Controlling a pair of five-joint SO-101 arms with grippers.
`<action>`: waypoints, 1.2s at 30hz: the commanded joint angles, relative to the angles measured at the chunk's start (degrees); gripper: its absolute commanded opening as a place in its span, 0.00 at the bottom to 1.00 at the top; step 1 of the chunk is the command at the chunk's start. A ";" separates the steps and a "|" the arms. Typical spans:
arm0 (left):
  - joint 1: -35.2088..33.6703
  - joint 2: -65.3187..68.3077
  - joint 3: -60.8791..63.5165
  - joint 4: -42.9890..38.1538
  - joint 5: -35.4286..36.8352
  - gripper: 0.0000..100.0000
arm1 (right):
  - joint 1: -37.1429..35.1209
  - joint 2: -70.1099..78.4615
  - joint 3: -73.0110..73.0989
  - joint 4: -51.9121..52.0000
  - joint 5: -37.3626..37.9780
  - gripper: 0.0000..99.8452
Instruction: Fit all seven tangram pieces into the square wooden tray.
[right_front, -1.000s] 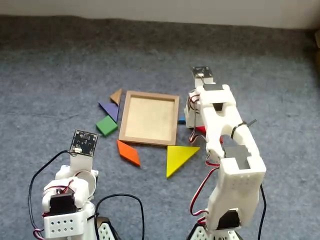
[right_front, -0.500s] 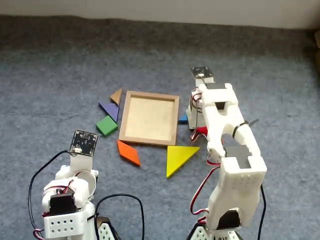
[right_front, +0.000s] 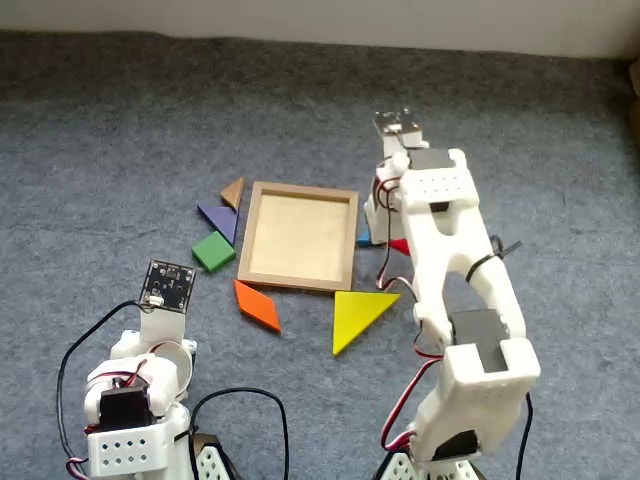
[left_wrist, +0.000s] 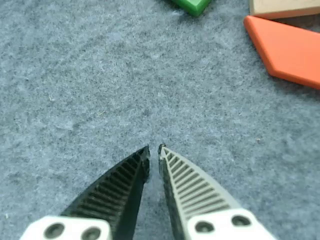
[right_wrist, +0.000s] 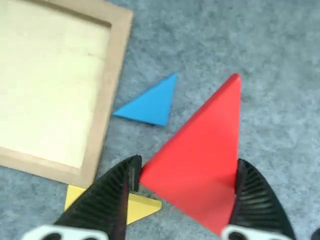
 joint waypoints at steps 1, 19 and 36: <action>0.40 -1.54 1.10 0.35 0.35 0.06 | -3.74 -4.26 -3.30 0.48 -0.35 0.20; 0.40 -1.54 1.10 0.35 0.35 0.06 | -16.31 -3.82 -3.21 -9.80 -19.25 0.20; 0.40 -1.54 1.10 0.35 0.35 0.06 | -17.27 7.60 -3.56 -16.57 -42.64 0.20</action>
